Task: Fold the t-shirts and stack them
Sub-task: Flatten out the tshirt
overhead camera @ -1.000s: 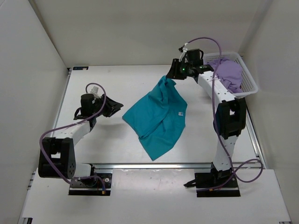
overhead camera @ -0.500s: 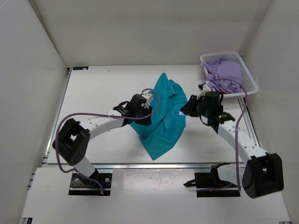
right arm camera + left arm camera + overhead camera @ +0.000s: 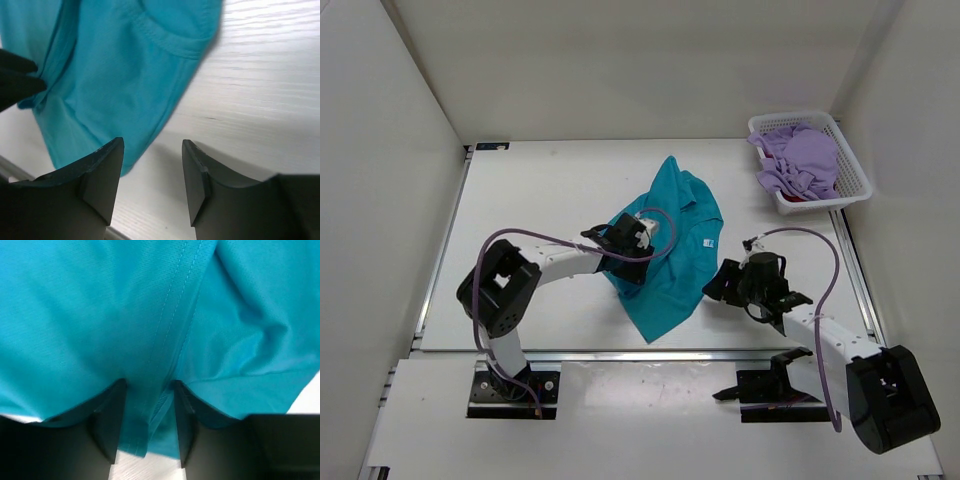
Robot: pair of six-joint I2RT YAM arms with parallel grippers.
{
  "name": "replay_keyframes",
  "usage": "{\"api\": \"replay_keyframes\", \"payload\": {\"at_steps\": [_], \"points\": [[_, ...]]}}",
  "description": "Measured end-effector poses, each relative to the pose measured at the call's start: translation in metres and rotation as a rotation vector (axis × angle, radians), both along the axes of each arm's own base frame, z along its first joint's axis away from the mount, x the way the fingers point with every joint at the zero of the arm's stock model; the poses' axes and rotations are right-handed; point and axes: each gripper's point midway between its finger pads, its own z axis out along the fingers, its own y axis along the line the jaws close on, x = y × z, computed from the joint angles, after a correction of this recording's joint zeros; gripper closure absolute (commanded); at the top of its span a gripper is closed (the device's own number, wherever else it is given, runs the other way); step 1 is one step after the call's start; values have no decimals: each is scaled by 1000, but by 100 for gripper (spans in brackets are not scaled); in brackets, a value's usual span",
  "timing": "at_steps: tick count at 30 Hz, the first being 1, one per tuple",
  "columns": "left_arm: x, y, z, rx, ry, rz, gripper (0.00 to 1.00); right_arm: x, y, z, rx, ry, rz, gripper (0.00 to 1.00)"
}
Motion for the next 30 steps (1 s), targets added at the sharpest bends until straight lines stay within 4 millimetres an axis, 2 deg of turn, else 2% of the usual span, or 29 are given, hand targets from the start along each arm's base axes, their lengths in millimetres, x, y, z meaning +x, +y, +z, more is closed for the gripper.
{"api": "replay_keyframes", "payload": {"at_steps": [1, 3, 5, 6, 7, 9, 11, 14, 16, 18, 21, 24, 25, 26, 28, 29, 30], "points": [[0, -2, -3, 6, 3, -7, 55, 1, -3, -2, -4, 2, -16, 54], [2, -3, -10, 17, 14, -8, 66, 4, -6, -8, -17, 11, -37, 57], [6, -5, -10, 7, 7, 5, 79, 6, -5, -12, -20, 20, -43, 62], [8, -5, -9, 2, 5, 9, 82, 9, -4, -13, -20, 17, -45, 64], [11, -4, -9, -3, 4, 22, 91, 12, -2, -14, -18, 16, -44, 76], [15, -2, -8, -8, 1, 32, 99, 19, 1, -16, -17, 16, -45, 91], [19, -1, -5, -21, 2, 52, 100, 21, 2, -21, -14, 29, -48, 100], [24, -2, 4, -85, 27, 76, 100, 25, -1, -21, -22, 29, -68, 100], [31, -1, 17, -166, 48, 103, 99, 28, -6, -20, -30, 30, -89, 100], [47, 9, 38, -277, 52, 157, 99, 34, -16, -17, -39, 27, -124, 100], [79, 51, 74, -437, 17, 297, 93, 50, -37, -5, -43, 2, -200, 100], [114, 118, 99, -569, -46, 495, 83, 73, -60, 13, -36, -30, -278, 100], [123, 142, 100, -598, -63, 569, 74, 81, -65, 21, -32, -42, -294, 100], [131, 165, 98, -623, -73, 639, 69, 89, -69, 27, -33, -53, -307, 100], [138, 207, 81, -669, -47, 792, 70, 106, -72, 37, -36, -69, -311, 100], [140, 225, 66, -697, -5, 872, 65, 113, -70, 40, -35, -69, -306, 100], [142, 235, 54, -720, 28, 922, 63, 121, -70, 43, -33, -69, -303, 100]]}}
